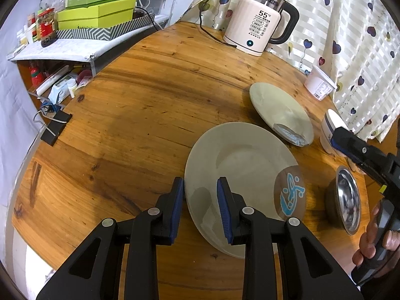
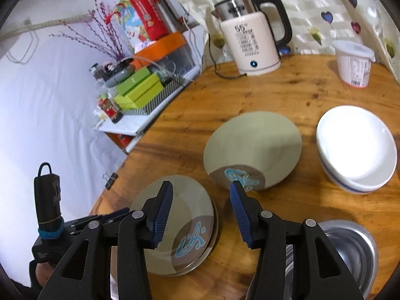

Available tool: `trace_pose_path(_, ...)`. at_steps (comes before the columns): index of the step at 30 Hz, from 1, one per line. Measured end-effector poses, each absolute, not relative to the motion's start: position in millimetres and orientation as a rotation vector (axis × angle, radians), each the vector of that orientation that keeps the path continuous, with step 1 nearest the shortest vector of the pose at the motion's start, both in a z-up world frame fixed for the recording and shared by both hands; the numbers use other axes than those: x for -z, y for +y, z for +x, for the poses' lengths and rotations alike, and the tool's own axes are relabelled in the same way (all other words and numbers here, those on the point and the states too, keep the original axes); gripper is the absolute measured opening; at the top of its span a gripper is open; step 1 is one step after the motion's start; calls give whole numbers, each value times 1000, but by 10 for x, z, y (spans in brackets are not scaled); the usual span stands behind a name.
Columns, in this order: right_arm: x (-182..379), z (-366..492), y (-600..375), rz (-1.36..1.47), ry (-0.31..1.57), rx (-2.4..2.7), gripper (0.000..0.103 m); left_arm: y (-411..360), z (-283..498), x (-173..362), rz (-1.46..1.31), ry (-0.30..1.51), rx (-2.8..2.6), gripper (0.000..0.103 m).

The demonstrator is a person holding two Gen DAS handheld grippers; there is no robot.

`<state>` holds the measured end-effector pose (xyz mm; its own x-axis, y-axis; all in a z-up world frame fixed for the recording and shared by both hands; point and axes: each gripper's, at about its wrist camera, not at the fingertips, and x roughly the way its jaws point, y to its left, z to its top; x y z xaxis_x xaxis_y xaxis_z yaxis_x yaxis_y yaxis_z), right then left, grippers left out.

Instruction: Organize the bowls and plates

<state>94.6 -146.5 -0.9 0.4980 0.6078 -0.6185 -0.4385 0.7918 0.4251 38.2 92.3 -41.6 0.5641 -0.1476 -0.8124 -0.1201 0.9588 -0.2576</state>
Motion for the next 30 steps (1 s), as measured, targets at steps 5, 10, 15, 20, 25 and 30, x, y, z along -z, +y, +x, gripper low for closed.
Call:
trace_pose_path(5,16,964,-1493,246,830,-638,48,942,381,398,-297,969,9,28)
trace_pose_path(10,14,953,-1521,253,848,-626,49,944,402,333,-284,953,17,28)
trace_pose_path(15,-21,914,-1572,242,849,-596,56,923,463,249,-288,931,49,28)
trace_pose_path(20,-7,911,-1642,248,861,-575,60,871,545,197,-310,922,109,28)
trace_pose_path(25,8,921,-1699,262,873,-554,65,806,632,148,-306,907,149,41)
trace_pose_path(30,60,1009,-1782,297,914,-503,66,742,778,104,-285,903,188,42)
